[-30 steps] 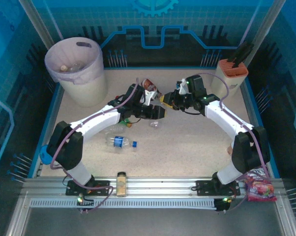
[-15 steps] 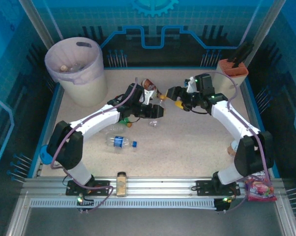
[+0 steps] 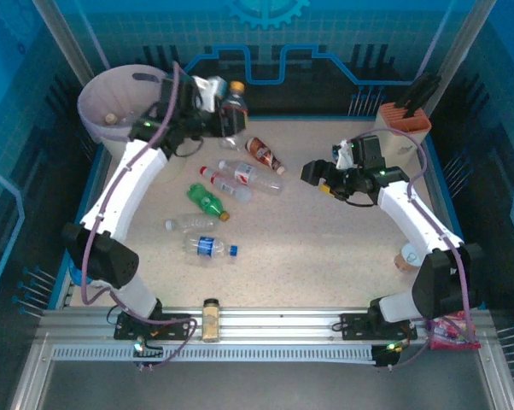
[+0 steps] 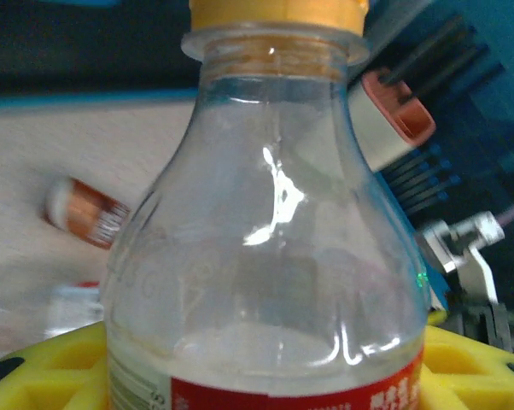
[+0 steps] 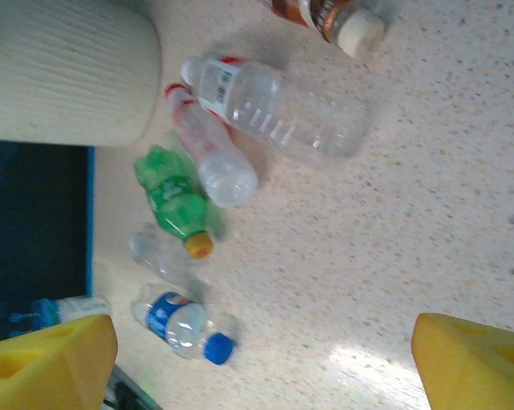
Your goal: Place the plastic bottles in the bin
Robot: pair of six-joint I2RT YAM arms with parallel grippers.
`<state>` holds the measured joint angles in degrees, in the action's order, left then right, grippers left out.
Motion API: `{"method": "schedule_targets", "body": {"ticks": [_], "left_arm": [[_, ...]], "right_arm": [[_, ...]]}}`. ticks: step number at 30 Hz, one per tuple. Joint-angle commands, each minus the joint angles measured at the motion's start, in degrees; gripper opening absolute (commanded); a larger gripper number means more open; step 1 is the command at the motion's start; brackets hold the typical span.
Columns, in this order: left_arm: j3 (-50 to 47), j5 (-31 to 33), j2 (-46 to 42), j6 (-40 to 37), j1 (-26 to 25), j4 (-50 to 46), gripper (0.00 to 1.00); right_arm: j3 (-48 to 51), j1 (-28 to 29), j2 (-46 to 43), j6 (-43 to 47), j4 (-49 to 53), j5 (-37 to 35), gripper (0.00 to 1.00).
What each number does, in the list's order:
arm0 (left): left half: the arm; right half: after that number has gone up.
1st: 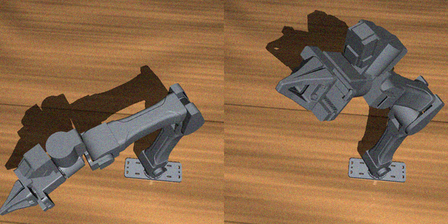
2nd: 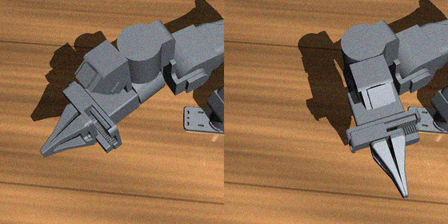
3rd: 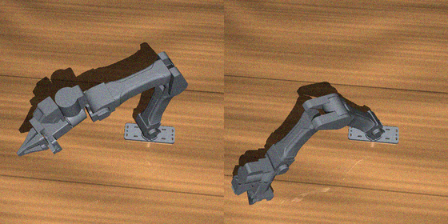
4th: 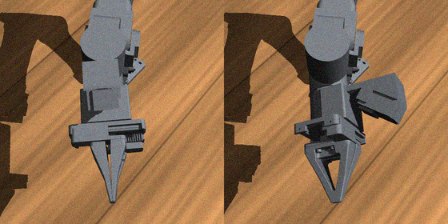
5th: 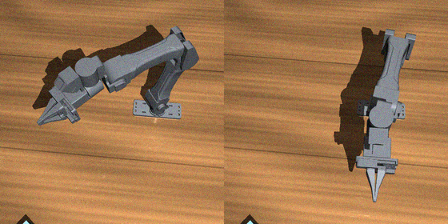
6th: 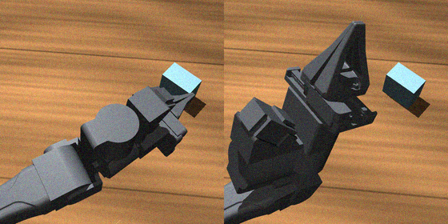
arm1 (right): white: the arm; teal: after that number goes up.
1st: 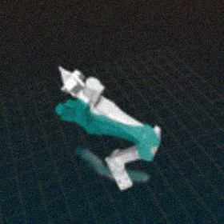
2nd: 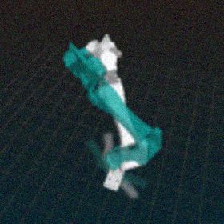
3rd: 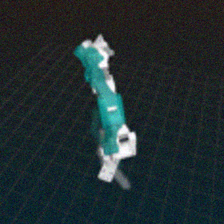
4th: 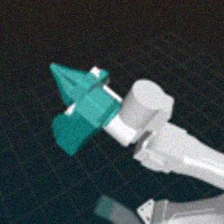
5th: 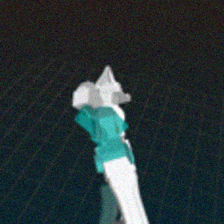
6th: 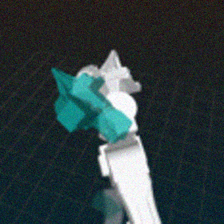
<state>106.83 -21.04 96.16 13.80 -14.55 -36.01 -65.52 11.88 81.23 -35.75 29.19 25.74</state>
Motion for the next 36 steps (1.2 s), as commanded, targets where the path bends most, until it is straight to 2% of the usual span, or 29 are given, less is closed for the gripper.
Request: {"method": "schedule_targets", "body": {"ticks": [1, 6, 12, 17, 19, 26, 30, 31, 32, 33, 36], "left_arm": [[8.28, 1.37, 3.58, -5.98, 5.0, -8.42, 0.0], [17.51, 2.35, 7.98, -6.85, 13.55, -8.31, 0.0], [22.83, 5.57, 13.14, 1.29, 24.22, -3.38, 0.0], [46.81, 11.82, 29.31, -3.07, 27.52, -21.21, 0.0], [51.81, 13.94, 33.75, -4.57, 28.04, -25.68, 0.0], [37.39, 20.3, 31.71, -8.22, 28.11, -22.7, 0.0], [35.58, 19.23, 32.35, -10.43, 28.09, -24.66, 0.0], [35.63, 18.98, 32.7, -10.71, 28.08, -25.5, 0.1], [35.56, 18.82, 32.75, -11.17, 28.08, -26.22, 0.28], [35.37, 18.34, 32.56, -11.59, 28.08, -26.66, 0.42], [34.62, 17.94, 31.15, -12.52, 28.08, -26.79, 0.67]], "right_arm": [[-2.75, 3.01, 0.81, 8.38, 8.62, -5.33, 0.91], [-5.58, 8.27, 3.22, 14.02, 14.47, -9.02, 0.92], [-3.42, 12.16, 4.54, 13.12, 13.42, -8.59, 0.91], [-2.09, 13.32, 5.29, 12.12, 12.0, -7.86, 0.91], [-1.98, 13.43, 5.88, 12.12, 11.55, -7.59, 0.92], [-2.78, 14.9, 7.97, 12.38, 11.48, -7.77, 0.92], [-0.61, 15.13, 8.74, 9.71, 7.11, -6.13, 0.92], [0.36, 15.24, 8.93, 8.21, 4.8, -5.13, 0.93], [1.61, 15.35, 9.03, 6.3, 1.76, -3.73, 0.93], [2.98, 15.37, 8.99, 4.27, -1.52, -2.59, 0.93], [5.56, 15.39, 8.68, 0.45, -8.33, -1.39, 0.94]]}}
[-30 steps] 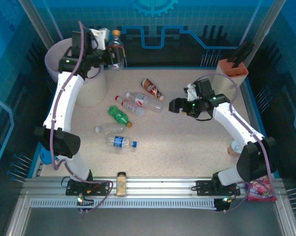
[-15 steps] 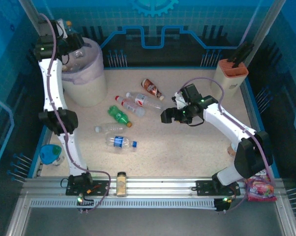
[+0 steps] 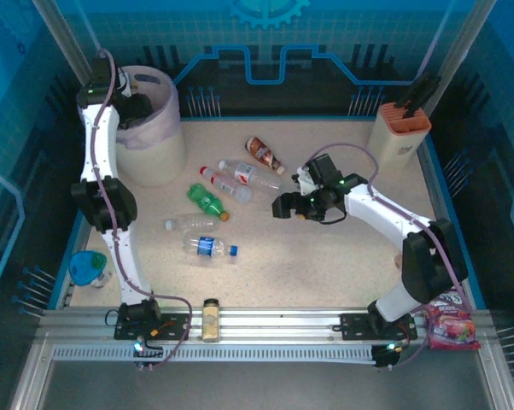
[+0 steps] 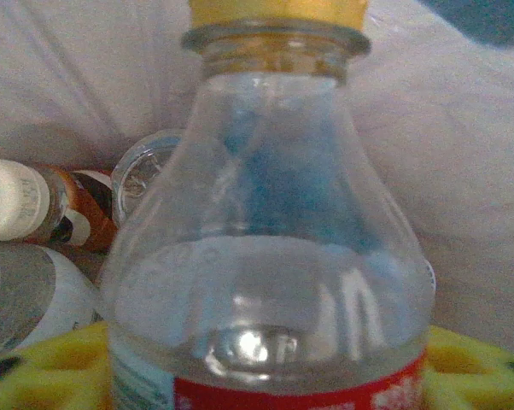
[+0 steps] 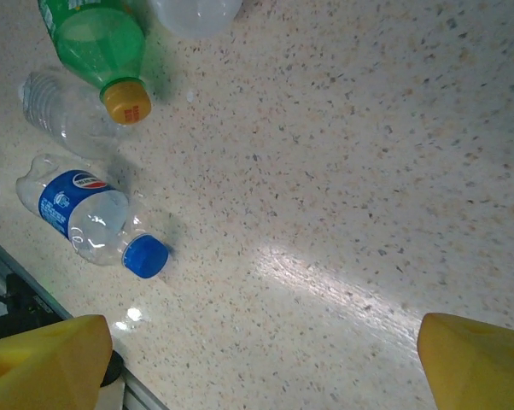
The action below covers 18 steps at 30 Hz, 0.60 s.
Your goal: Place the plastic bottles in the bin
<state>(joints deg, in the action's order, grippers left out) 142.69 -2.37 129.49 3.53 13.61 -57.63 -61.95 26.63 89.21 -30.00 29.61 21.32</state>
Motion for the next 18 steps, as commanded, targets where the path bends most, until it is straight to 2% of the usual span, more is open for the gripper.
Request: {"method": "schedule_targets", "body": {"ticks": [1, 3, 7, 13, 18], "left_arm": [[-1.15, -0.75, -2.7, -2.48, -0.07, -5.13, 0.74], [-0.69, -2.04, -3.77, -2.89, -0.07, -5.14, 0.85], [3.65, -5.37, -4.07, -3.74, -0.07, -8.85, 0.99], [5.05, -4.68, -8.3, -4.7, -0.07, -10.12, 0.99], [5.13, -3.79, -14.45, -5.35, -0.4, -9.91, 0.99]], "right_arm": [[2.09, 0.61, 0.67, -5.4, -9.34, 2.74, 0.94], [1.56, 0.61, 0.7, -4.24, -9.36, 1.37, 0.94], [-0.24, 0.47, 0.2, 0.52, -7.03, -2.56, 0.95], [-2.51, 0.63, -0.94, 10.6, -4.62, -8.62, 0.94], [-6.15, 0.05, 0.62, 25.46, -5.09, -18.95, 0.91]]}}
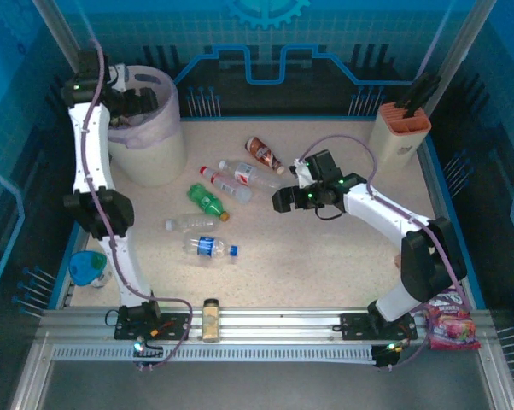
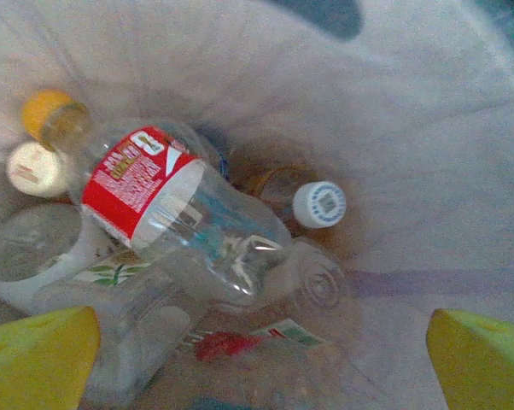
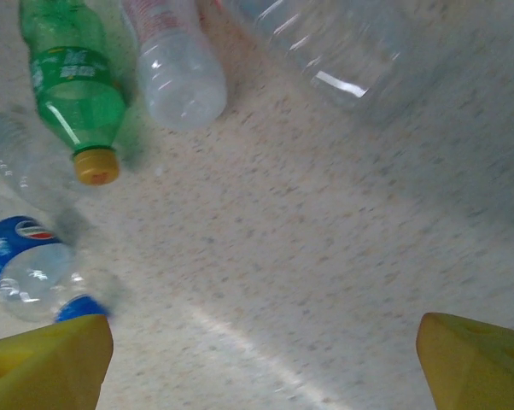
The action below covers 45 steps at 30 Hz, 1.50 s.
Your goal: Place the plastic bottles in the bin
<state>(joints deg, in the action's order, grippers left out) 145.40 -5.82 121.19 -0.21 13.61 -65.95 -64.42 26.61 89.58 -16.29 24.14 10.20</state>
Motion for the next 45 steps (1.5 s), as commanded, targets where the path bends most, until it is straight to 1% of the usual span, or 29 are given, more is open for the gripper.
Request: {"method": "schedule_targets", "body": {"ticks": [1, 3, 5, 7, 8, 9, 11, 12, 14, 17, 19, 21, 22, 24, 27, 30, 32, 38, 42, 44, 45], "left_arm": [[2.51, 0.34, -7.24, -2.08, -0.57, -2.03, 0.99], [2.3, 2.75, -9.59, -3.24, -1.48, -3.69, 0.99], [0.93, 4.57, -11.83, -3.55, -2.52, -5.09, 0.99], [-3.35, 5.83, -15.41, -3.01, -4.42, -5.14, 0.99], [-7.4, 7.06, -18.0, -2.77, -6.5, -4.01, 0.99], [-11.92, 9.94, -20.74, -3.52, -9.52, -2.6, 0.99], [-19.44, 16.2, -25.43, -4.79, -15.96, -0.13, 0.99], [-22.94, 16.93, -27.44, -4.04, -18.63, 1.05, 0.99], [-30.09, 14.13, -31.74, -0.26, -21.78, 4.91, 0.99], [-43.45, 8.75, -38.56, 4.67, -26.74, 13.7, 0.99], [-52.48, 4.94, -42.64, 8.8, -29.09, 20.99, 0.99], [-63.78, 0.91, -47.09, 15.25, -31.32, 31.03, 0.99], [-67.68, -1.4, -48.63, 17.78, -31.87, 34.63, 0.99], [-75.5, -3.17, -51.11, 23.77, -33.16, 41.03, 0.99], [-82.95, -3.7, -53.54, 28.4, -34.12, 45.44, 0.99], [-88.79, -2.98, -56.4, 31.15, -34.17, 49.33, 0.99], [-90.99, -3.39, -57.41, 32.39, -34.17, 51.84, 0.99], [-89.25, -5.23, -54.79, 31.76, -34.17, 51.95, 0.99], [-89.33, -5.51, -54.13, 32.67, -34.16, 53.11, 0.99], [-89.33, -5.69, -53.84, 33.03, -34.17, 53.13, 0.99], [-89.33, -5.75, -53.75, 33.2, -34.17, 53.21, 0.99]], "right_arm": [[-4.93, -0.42, 1.28, 13.78, 0.53, -9.31, 0.9], [-8.18, -2.24, 4.37, 15.82, 0.36, -10.87, 0.86], [-11.79, -3.68, 7.69, 16.4, 0.49, -9.36, 0.83], [-15.81, -4.58, 11.46, 16.6, 0.74, -7.36, 0.78], [-18.28, -4.71, 13.61, 16.58, 1.39, -7.12, 0.77], [-20.88, -4.81, 16.07, 16.66, 2.13, -7.35, 0.75], [-25.99, -5.01, 20.45, 16.38, 3.97, -7.74, 0.69], [-28.97, -5.24, 23.2, 15.83, 5.39, -7.62, 0.67], [-33.98, -5.5, 27.38, 14.9, 7.54, -6.09, 0.68], [-39.95, -5.26, 32.49, 13.44, 9.41, -5.59, 0.73], [-43.1, -5.15, 35.67, 11.79, 10.14, -6.81, 0.77], [-47.74, -5.34, 39.57, 9.9, 13.08, -7.36, 0.8], [-49.49, -5.26, 41.0, 9.48, 14.26, -7.38, 0.81], [-52.91, -4.93, 44.13, 9.09, 16.33, -7.81, 0.81], [-55.3, -4.19, 47.49, 8.72, 17.21, -8.58, 0.83], [-57.73, -4.09, 50.1, 7.73, 18.44, -9.28, 0.84], [-60.07, -4.15, 52.28, 7.37, 19.77, -9.71, 0.84], [-63.77, -3.93, 56.55, 5.69, 20.54, -8.55, 0.81], [-63.47, -3.76, 56.93, 5.57, 20.07, -8.66, 0.74], [-62.49, -3.76, 56.3, 5.99, 19.37, -8.65, 0.67], [-61.88, -3.73, 55.86, 6.37, 18.9, -8.62, 0.61]]}}
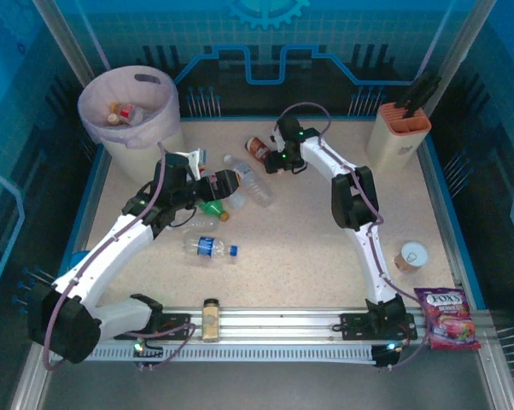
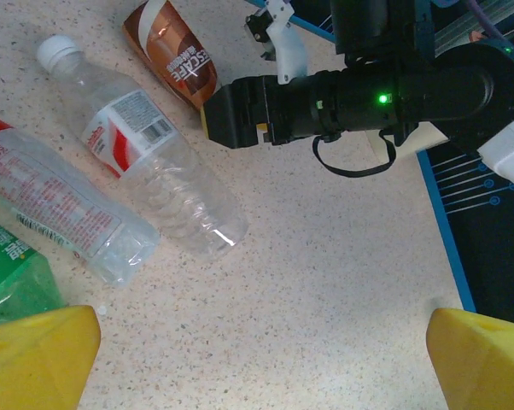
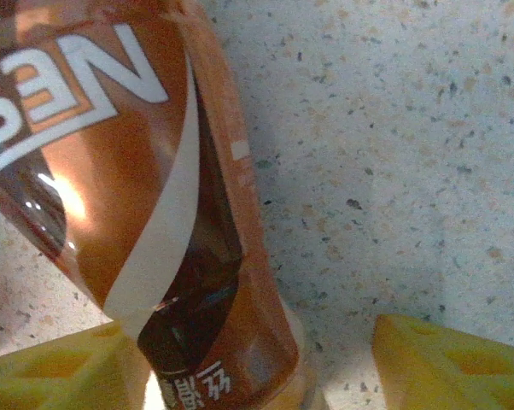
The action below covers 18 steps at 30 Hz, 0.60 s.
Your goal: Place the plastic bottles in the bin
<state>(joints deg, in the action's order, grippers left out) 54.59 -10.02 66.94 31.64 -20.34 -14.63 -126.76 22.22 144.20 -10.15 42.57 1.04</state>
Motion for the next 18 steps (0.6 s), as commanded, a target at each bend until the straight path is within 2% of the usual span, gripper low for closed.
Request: {"method": "schedule_targets", "body": {"ticks": [1, 3, 7, 12, 14, 18], "left_arm": [[1.4, -1.56, 0.59, 1.57, -0.22, 1.89, 0.99], [1.31, -1.21, 0.73, 2.09, -0.16, 1.88, 0.99], [1.72, -0.93, 1.32, 3.48, -0.1, 2.7, 0.99], [4.1, -3.81, 4.85, 5.64, -0.19, 5.41, 0.99], [4.3, -6.25, 6.52, 8.58, -0.19, 9.17, 0.99], [4.43, -9.85, 9.71, 16.33, -0.23, 17.66, 0.99]], "right_arm": [[1.55, 0.76, 0.56, 0.84, -0.5, 0.36, 0.56], [3.68, 0.9, -0.97, 1.58, -1.97, -0.98, 0.52], [7.64, 0.81, -5.12, 2.91, -3.05, -2.52, 0.38], [15.34, -0.66, -13.51, 3.4, -4.07, -1.16, 0.34], [20.44, -1.44, -18.22, 3.3, -5.0, 0.6, 0.26], [34.28, -2.44, -30.15, 2.39, -11.62, 5.67, 0.26]]}}
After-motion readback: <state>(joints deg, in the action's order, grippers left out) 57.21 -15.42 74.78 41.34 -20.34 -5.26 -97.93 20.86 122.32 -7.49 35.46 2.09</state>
